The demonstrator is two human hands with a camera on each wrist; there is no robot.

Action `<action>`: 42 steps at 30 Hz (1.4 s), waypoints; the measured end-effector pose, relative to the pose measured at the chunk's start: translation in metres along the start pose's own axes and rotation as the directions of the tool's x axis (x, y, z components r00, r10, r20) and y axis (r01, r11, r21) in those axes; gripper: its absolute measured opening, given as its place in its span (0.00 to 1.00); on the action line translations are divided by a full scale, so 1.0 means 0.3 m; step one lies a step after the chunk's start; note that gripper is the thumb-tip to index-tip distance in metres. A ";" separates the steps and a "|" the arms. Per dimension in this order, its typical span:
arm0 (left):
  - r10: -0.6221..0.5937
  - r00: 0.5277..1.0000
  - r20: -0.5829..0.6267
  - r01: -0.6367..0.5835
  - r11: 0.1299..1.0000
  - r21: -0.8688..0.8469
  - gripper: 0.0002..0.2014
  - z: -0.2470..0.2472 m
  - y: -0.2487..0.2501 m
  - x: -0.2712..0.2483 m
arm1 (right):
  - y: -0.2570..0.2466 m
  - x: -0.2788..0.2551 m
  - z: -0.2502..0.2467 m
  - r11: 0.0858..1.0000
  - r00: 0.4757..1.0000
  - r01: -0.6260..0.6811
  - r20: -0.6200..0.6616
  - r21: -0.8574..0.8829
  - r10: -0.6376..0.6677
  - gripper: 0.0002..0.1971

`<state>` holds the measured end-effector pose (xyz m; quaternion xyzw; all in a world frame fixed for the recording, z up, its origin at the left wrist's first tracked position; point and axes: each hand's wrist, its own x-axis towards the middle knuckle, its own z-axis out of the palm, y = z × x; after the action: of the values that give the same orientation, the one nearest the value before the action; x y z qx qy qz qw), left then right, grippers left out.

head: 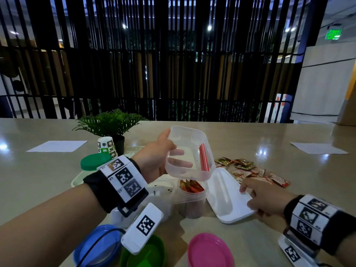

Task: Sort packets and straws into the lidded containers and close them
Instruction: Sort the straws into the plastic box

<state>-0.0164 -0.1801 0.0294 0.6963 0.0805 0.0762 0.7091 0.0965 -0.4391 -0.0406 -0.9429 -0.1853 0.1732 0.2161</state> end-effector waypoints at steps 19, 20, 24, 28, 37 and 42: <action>-0.021 0.999 -0.038 0.014 0.984 -0.179 0.24 0.090 -0.029 -0.026 | -0.038 -0.038 -0.047 0.924 0.964 0.181 0.245 -0.337 -0.100 0.16; -0.026 0.999 -0.036 0.018 0.982 -0.189 0.20 0.104 -0.035 -0.028 | -0.032 -0.038 -0.052 0.933 0.963 0.179 0.251 -0.311 -0.101 0.15; -0.057 0.998 -0.023 0.050 0.973 -0.224 0.20 0.164 -0.077 -0.024 | -0.011 -0.035 -0.070 0.946 0.967 0.176 0.227 -0.273 -0.115 0.14; -0.078 0.997 -0.008 0.075 0.975 -0.211 0.24 0.221 -0.104 -0.024 | 0.014 -0.033 -0.083 0.950 0.970 0.181 0.203 -0.255 -0.130 0.12; -0.046 0.999 0.026 0.048 0.995 -0.092 0.24 0.304 -0.141 -0.016 | 0.140 -0.066 -0.259 0.974 0.993 0.112 0.046 -0.197 -0.105 0.10; -0.020 1.000 0.016 0.023 0.980 -0.196 0.30 0.328 -0.140 0.014 | 0.255 -0.055 -0.338 0.977 0.998 0.018 -0.048 -0.214 -0.029 0.10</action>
<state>0.0093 -0.2757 -0.0108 0.6224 0.0753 0.0713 0.7758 0.1443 -0.5450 0.0132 -0.9625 -0.2082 0.1257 0.1205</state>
